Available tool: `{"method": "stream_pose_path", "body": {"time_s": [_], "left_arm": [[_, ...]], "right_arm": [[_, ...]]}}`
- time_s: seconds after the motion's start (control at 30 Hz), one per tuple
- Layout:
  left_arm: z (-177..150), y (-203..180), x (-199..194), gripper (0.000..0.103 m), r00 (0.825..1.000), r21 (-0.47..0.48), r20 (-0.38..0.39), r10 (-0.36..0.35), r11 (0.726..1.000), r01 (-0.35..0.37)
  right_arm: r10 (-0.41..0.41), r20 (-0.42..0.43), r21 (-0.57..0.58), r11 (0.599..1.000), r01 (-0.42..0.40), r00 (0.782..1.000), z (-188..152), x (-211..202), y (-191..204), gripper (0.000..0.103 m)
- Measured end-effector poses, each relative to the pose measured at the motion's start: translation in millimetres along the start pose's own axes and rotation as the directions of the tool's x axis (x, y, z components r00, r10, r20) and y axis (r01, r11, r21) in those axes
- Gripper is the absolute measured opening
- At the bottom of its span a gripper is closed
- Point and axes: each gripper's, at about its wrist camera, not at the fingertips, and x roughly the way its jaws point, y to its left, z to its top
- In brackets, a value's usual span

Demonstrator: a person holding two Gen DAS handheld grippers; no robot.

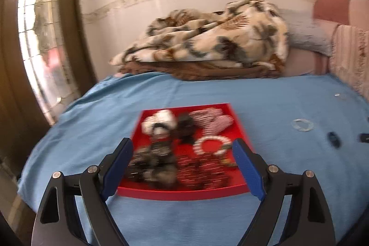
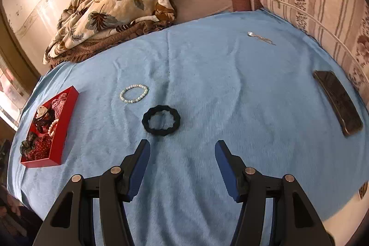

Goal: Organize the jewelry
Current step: 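Move left gripper to small white bead bracelet while right gripper moves to black beaded bracelet, then grasp white bead bracelet with left gripper while right gripper grasps large black beaded bracelet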

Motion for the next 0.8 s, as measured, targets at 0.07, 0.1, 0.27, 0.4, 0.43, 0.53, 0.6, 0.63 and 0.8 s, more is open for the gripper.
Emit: {"method": "stream_pose_path", "body": {"time_s": [0.07, 0.1, 0.27, 0.4, 0.43, 0.53, 0.6, 0.63, 0.8], "left_arm": [[9, -20, 0, 0.087, 0.998, 0.024, -0.016, -0.053, 0.998, 0.053], [13, -30, 2, 0.087, 0.997, 0.036, -0.024, -0.071, 0.997, 0.072], [28, -84, 16, 0.087, 0.988, 0.116, -0.089, -0.124, 0.984, 0.134], [39, -125, 29, 0.087, 0.980, 0.170, -0.110, -0.167, 0.968, 0.184], [41, -135, 32, 0.087, 0.979, 0.189, -0.109, -0.171, 0.964, 0.190], [46, -160, 45, 0.087, 0.976, 0.225, -0.118, -0.184, 0.952, 0.207], [47, -173, 54, 0.087, 0.971, 0.235, -0.138, -0.194, 0.946, 0.223], [47, -181, 63, 0.087, 0.967, 0.237, -0.158, -0.201, 0.943, 0.234], [48, -208, 105, 0.087, 0.941, 0.219, -0.262, -0.214, 0.936, 0.274]], "right_arm": [[0.008, 0.000, -0.006, 1.000, -0.008, 1.000, 6, 6, -4, 0.063], [0.014, 0.000, -0.010, 1.000, -0.014, 1.000, 9, 10, -5, 0.063], [0.032, 0.001, -0.062, 0.998, -0.032, 0.999, 24, 30, -6, 0.063], [0.044, 0.007, -0.110, 0.993, -0.043, 0.999, 26, 43, -3, 0.063], [0.048, 0.009, -0.111, 0.993, -0.046, 0.999, 26, 45, -4, 0.063], [0.057, 0.005, -0.091, 0.994, -0.056, 0.998, 26, 50, -12, 0.063], [0.067, 0.008, -0.082, 0.994, -0.066, 0.998, 29, 50, -17, 0.063], [0.069, 0.010, -0.081, 0.994, -0.068, 0.998, 29, 50, -19, 0.063], [0.091, -0.014, -0.092, 0.992, -0.092, 0.996, 29, 57, -16, 0.063]]}}
